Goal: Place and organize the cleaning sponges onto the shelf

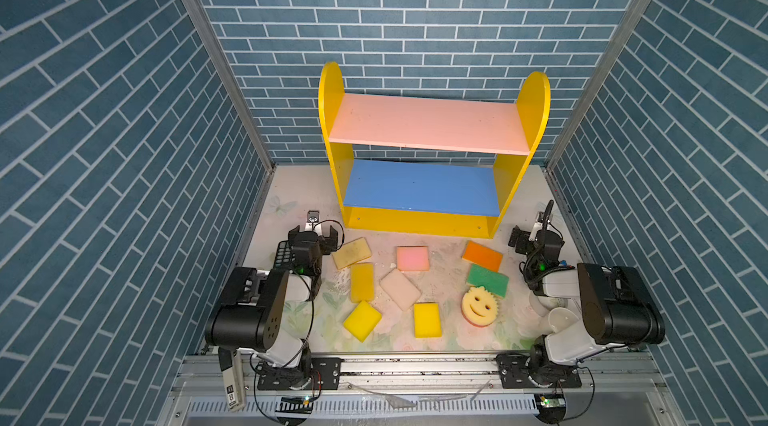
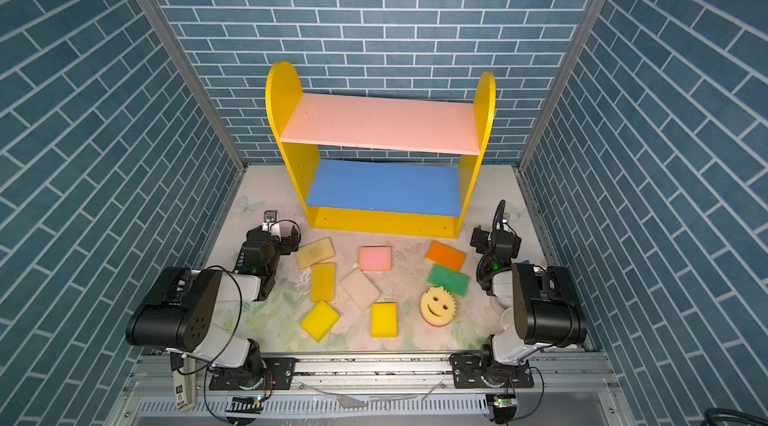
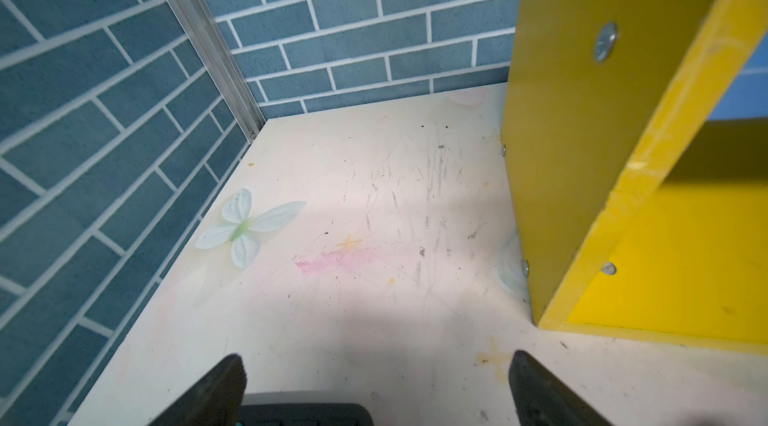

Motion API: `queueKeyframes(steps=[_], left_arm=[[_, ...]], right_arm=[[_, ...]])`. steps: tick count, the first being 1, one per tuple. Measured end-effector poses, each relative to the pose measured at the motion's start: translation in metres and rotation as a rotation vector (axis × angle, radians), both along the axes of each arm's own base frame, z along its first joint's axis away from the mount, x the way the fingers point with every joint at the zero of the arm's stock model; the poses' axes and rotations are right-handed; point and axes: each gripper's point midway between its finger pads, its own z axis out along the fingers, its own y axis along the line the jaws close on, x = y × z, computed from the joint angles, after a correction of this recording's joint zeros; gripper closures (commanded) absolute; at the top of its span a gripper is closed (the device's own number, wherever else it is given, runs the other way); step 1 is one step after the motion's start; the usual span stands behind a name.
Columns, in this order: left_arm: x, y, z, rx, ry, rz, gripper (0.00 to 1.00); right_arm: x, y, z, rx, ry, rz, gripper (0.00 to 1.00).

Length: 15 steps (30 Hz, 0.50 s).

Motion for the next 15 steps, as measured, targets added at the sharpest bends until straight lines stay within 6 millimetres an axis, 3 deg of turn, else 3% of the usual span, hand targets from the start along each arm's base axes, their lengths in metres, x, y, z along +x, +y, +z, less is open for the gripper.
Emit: queueKeyframes(steps=[15], left_arm=[[0.0001, -0.0003, 0.0, -0.001, 0.0, -0.002, 0.0]], right_arm=[[0.0003, 0.0018, -0.0001, 0.004, 0.0, 0.01, 0.01]])
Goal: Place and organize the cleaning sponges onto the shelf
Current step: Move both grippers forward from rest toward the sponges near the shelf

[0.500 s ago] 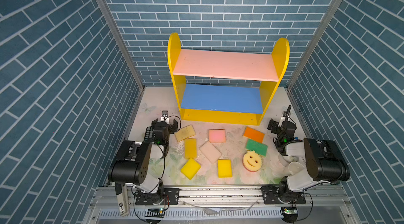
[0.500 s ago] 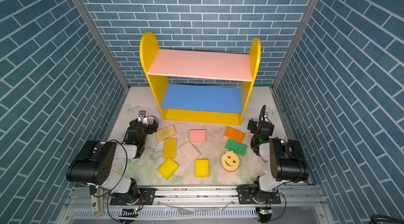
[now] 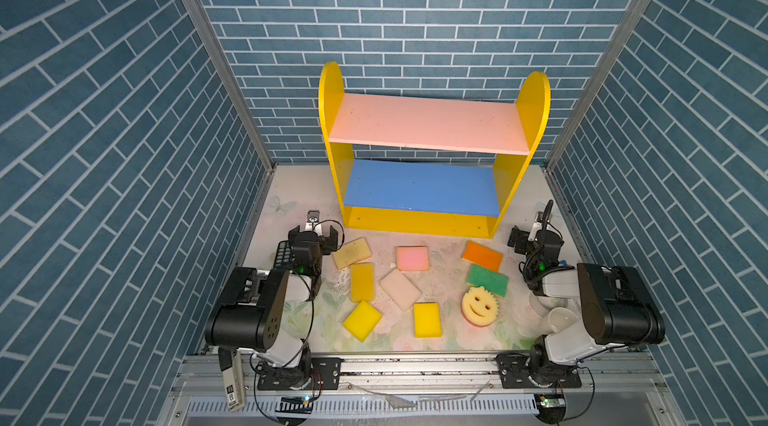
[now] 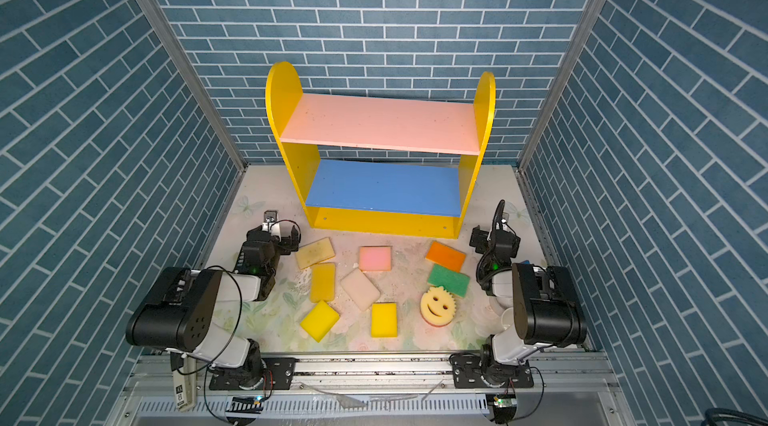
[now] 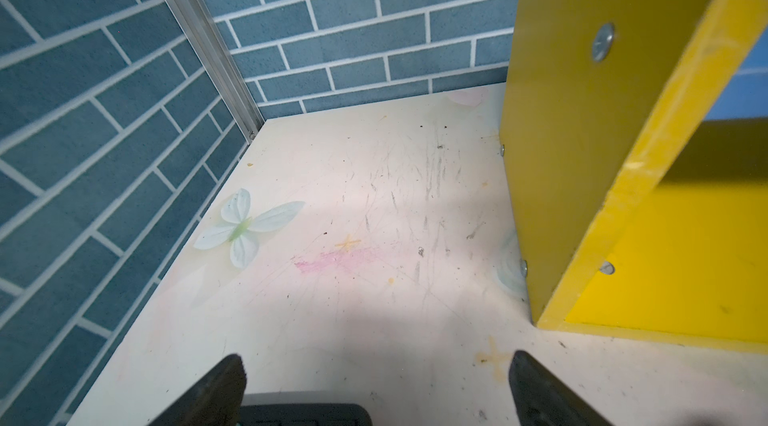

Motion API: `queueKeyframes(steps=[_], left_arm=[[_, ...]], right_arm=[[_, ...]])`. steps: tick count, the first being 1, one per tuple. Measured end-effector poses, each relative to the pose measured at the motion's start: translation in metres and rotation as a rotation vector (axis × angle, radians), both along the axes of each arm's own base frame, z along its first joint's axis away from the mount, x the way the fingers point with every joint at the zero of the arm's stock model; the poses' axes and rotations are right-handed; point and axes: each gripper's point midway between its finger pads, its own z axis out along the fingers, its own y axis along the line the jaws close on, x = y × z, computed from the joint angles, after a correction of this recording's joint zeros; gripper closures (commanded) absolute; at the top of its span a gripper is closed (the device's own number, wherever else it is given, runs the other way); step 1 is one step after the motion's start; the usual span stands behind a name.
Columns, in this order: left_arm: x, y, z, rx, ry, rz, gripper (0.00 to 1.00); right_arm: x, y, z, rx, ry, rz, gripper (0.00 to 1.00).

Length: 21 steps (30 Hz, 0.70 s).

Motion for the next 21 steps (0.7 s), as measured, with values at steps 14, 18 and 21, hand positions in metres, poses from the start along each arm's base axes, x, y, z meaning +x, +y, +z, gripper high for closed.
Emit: queueKeyframes(steps=[14, 18, 21], left_arm=[[0.001, 0.01, -0.003, -0.051, 0.045, -0.007, 0.0], [0.009, 0.008, 0.036, -0.051, 0.015, 0.002, 0.0], [0.006, 0.016, 0.081, -0.09, -0.069, 0.069, 0.0]], right_arm=[[-0.008, -0.001, 0.007, -0.003, 0.038, -0.007, 0.01], [-0.009, -0.008, 0.062, -0.027, -0.039, -0.062, 0.01], [-0.022, -0.008, 0.104, -0.041, -0.129, -0.127, 0.01]])
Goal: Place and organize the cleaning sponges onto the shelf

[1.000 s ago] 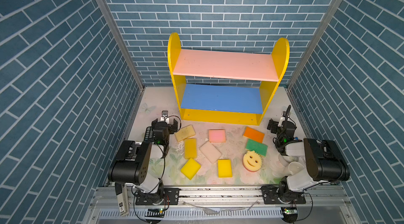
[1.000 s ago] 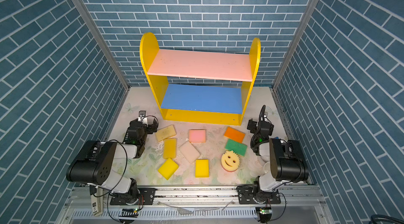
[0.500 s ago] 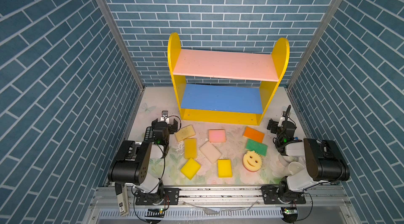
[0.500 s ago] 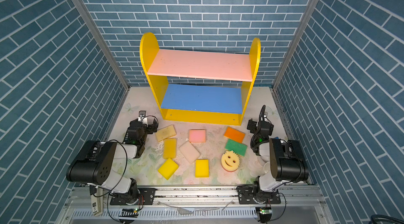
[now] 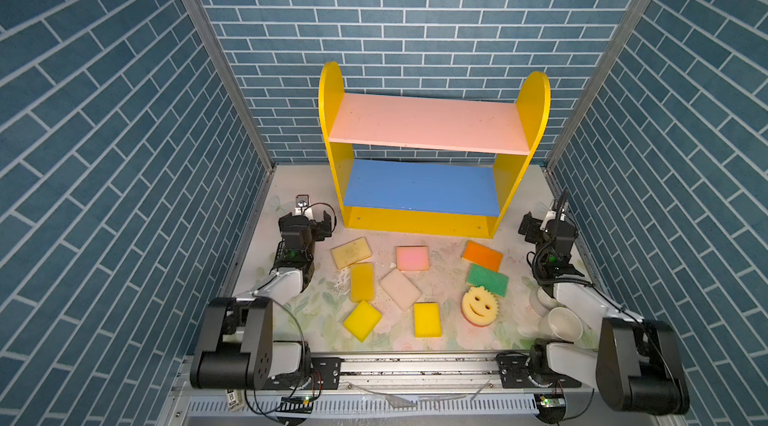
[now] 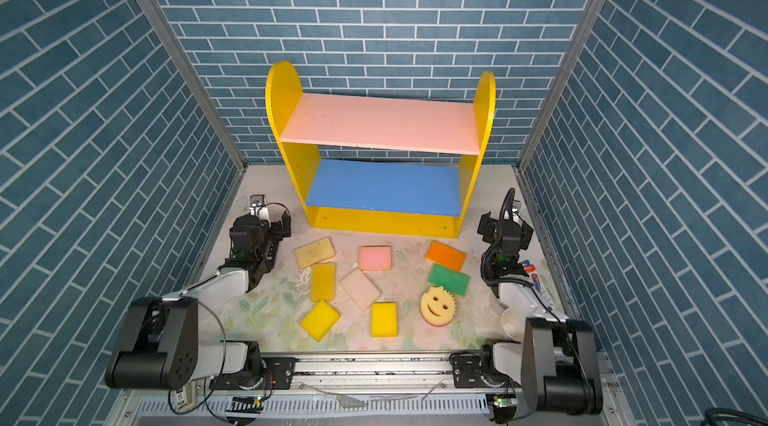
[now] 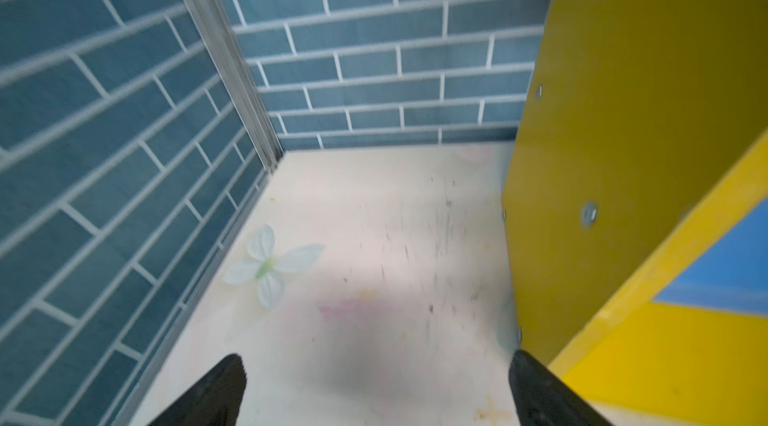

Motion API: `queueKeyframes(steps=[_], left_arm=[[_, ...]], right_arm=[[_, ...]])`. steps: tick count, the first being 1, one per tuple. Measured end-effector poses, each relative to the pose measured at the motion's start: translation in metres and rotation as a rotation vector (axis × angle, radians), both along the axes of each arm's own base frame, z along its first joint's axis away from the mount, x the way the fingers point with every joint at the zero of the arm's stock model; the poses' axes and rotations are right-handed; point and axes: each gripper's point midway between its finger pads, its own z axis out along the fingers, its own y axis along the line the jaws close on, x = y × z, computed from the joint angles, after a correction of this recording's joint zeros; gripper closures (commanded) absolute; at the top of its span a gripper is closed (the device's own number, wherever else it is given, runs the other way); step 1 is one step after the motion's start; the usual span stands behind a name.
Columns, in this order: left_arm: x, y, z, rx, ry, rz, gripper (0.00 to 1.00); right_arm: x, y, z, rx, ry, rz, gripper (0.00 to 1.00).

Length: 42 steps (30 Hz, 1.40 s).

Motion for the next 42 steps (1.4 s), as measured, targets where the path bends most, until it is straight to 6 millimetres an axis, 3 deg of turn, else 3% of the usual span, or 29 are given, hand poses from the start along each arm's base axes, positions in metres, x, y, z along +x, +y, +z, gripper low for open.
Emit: queueKeyframes(steps=[3, 7, 9, 13, 16, 19, 21, 24, 27, 31, 35, 38, 42], left_arm=[[-0.015, 0.019, 0.03, -0.109, -0.035, 0.148, 0.0], [-0.046, 0.048, 0.053, -0.29, -0.007, 0.409, 0.0], [-0.064, 0.059, 0.064, -0.336, -0.004, 0.493, 0.0], [-0.092, 0.067, 0.064, -0.39, 0.035, 0.547, 0.05], [-0.1, 0.058, 0.05, -0.418, 0.116, 0.517, 0.12], [-0.103, 0.045, 0.039, -0.451, 0.196, 0.463, 0.19], [-0.101, 0.034, 0.037, -0.482, 0.236, 0.41, 0.25], [-0.095, 0.014, 0.03, -0.538, 0.299, 0.316, 0.33], [-0.093, -0.009, 0.009, -0.603, 0.399, 0.228, 0.39], [-0.107, -0.04, -0.026, -0.638, 0.527, 0.135, 0.38], [-0.121, -0.071, -0.038, -0.629, 0.568, 0.039, 0.36], [-0.127, -0.082, -0.043, -0.626, 0.57, -0.003, 0.36], [-0.127, -0.083, -0.052, -0.576, 0.599, -0.006, 0.36]], right_arm=[[-0.018, 0.009, 0.015, 0.027, -0.023, -0.033, 0.01], [-0.042, 0.021, -0.002, 0.084, 0.083, -0.056, 0.02], [-0.054, 0.036, -0.011, 0.074, 0.142, -0.024, 0.06], [-0.068, 0.079, -0.015, 0.052, 0.239, 0.109, 0.28], [-0.075, 0.102, -0.017, 0.054, 0.282, 0.186, 0.42], [-0.08, 0.126, -0.026, 0.074, 0.341, 0.264, 0.73], [-0.082, 0.145, -0.034, 0.078, 0.389, 0.323, 0.83], [-0.083, 0.179, -0.049, 0.058, 0.458, 0.413, 0.83], [-0.086, 0.209, -0.066, 0.043, 0.514, 0.491, 0.81], [-0.086, 0.239, -0.078, 0.052, 0.532, 0.541, 0.81], [-0.077, 0.262, -0.083, 0.102, 0.528, 0.531, 0.81], [-0.067, 0.283, -0.09, 0.132, 0.542, 0.522, 0.81], [-0.059, 0.324, -0.096, 0.143, 0.548, 0.557, 0.81]])
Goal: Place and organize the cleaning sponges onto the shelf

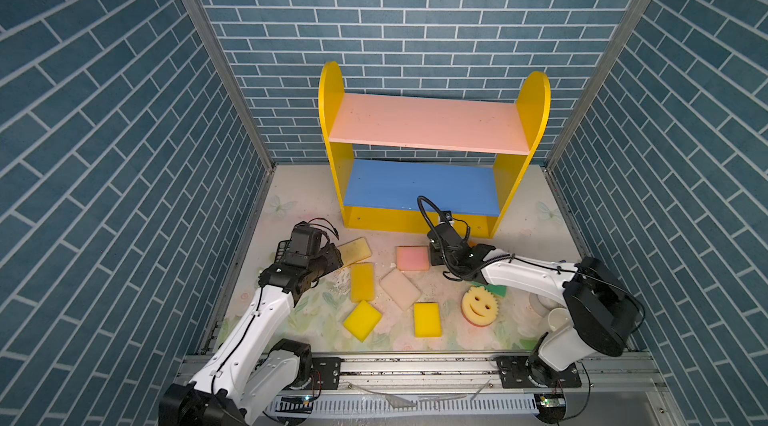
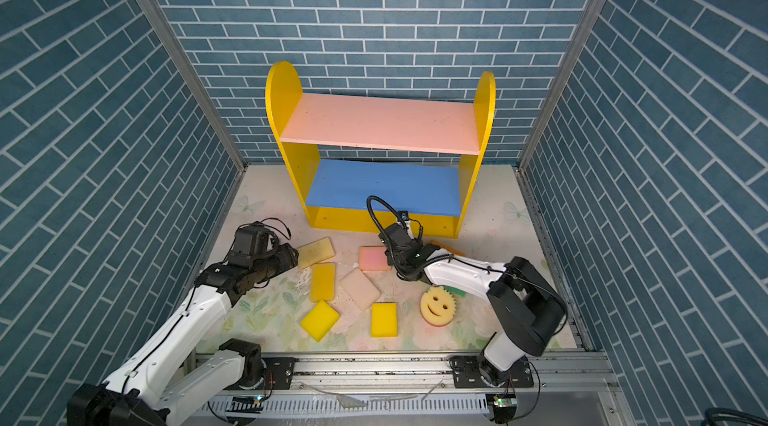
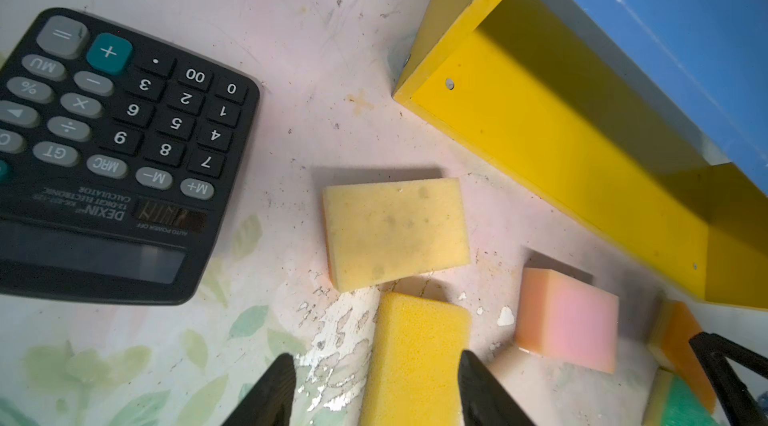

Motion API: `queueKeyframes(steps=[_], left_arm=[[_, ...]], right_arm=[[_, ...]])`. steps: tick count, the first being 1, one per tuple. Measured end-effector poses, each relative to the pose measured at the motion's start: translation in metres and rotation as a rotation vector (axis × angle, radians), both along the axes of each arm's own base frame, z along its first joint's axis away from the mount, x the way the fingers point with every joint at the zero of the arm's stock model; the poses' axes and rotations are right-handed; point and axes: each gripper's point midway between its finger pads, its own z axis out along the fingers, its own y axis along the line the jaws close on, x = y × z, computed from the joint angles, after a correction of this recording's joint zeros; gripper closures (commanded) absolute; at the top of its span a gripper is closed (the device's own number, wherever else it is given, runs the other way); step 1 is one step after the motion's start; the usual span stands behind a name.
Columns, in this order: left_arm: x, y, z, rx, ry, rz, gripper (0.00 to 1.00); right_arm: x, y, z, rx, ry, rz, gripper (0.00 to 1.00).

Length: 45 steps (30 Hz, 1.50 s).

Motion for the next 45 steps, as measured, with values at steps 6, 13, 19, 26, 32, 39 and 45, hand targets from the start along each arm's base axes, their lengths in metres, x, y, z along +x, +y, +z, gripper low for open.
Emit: queueKeyframes(steps=[6, 13, 19, 26, 32, 39, 45], left_arm=[[0.002, 0.005, -0.002, 0.065, -0.011, -0.002, 0.34], [0.007, -0.013, -0.01, 0.096, 0.004, -0.062, 0.34], [0.025, -0.03, -0.017, 0.104, 0.025, -0.098, 0.34], [0.05, -0.06, 0.0, 0.097, -0.03, -0.158, 0.33], [0.059, -0.1, 0.009, 0.092, -0.068, -0.257, 0.36], [0.062, -0.119, 0.005, 0.085, -0.066, -0.324, 0.4], [0.076, -0.137, -0.003, 0.071, -0.052, -0.375, 0.39]], right_arm=[[0.0, 0.045, -0.001, 0.067, 0.007, 0.024, 0.79], [-0.004, 0.042, -0.005, 0.087, 0.046, -0.038, 0.72], [-0.005, 0.023, -0.015, 0.06, 0.106, -0.096, 0.57], [-0.002, 0.005, -0.009, 0.123, 0.167, -0.106, 0.49], [-0.007, -0.011, -0.029, 0.151, 0.254, -0.106, 0.47], [-0.008, 0.002, -0.027, 0.205, 0.28, -0.024, 0.46], [-0.01, 0.017, -0.04, 0.252, 0.336, 0.031, 0.47]])
